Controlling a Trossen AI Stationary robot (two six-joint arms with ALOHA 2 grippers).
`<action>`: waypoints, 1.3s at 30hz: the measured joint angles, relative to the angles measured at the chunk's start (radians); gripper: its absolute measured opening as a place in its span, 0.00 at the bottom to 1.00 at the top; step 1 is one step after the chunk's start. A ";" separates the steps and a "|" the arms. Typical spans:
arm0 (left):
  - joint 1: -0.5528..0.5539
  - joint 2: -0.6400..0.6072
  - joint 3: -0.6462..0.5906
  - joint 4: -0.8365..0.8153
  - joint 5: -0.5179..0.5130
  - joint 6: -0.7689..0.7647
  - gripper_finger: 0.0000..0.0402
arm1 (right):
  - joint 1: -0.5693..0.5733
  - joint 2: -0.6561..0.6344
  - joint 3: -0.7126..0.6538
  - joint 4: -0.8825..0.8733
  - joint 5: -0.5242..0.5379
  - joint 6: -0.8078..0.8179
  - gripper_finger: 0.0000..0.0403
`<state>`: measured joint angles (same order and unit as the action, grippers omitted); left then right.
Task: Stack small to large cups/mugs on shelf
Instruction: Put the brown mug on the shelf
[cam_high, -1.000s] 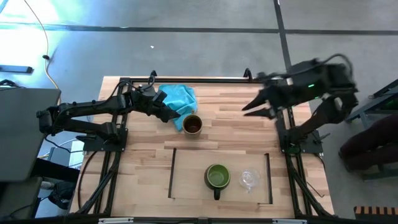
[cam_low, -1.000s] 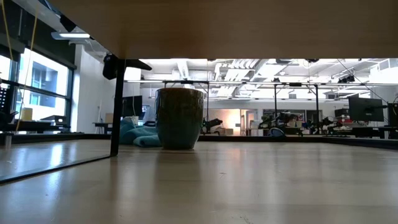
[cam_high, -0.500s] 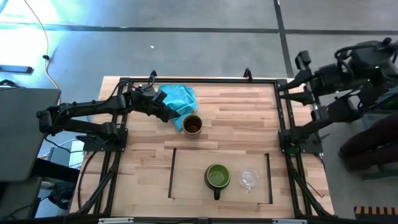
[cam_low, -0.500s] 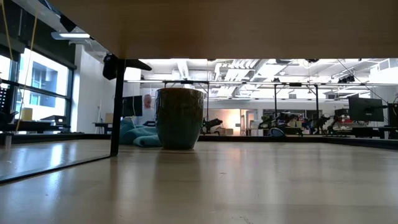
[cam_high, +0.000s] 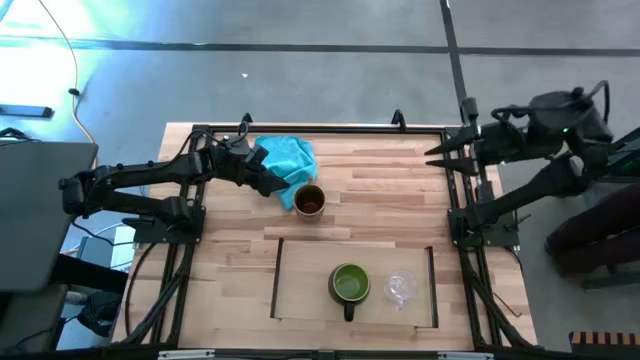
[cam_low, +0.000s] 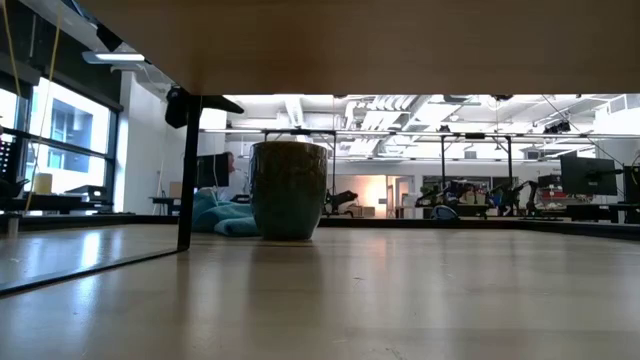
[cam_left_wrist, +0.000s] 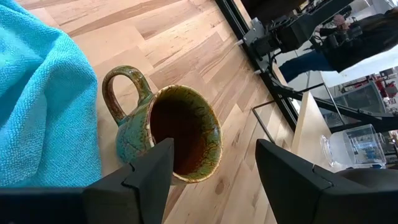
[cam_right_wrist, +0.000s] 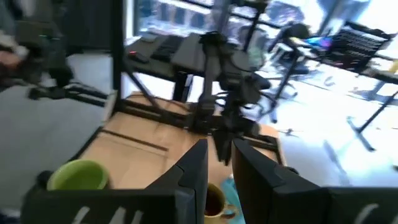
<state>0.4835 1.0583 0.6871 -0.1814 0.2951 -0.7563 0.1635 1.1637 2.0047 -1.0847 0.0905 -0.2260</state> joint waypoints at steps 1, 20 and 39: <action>0.000 0.000 0.000 0.000 0.000 0.000 0.54 | 0.000 -0.035 -0.065 0.046 0.020 0.000 0.16; 0.000 0.000 0.000 -0.001 -0.025 0.052 0.54 | 0.000 -0.669 -1.020 0.873 0.218 0.008 0.16; 0.000 0.182 0.000 0.025 -0.006 0.223 0.54 | 0.000 -0.898 -1.397 1.113 0.421 0.120 0.16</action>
<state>0.4835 1.2402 0.6869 -0.1561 0.2892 -0.5334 0.1635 0.2653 0.6079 0.0283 0.5117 -0.1059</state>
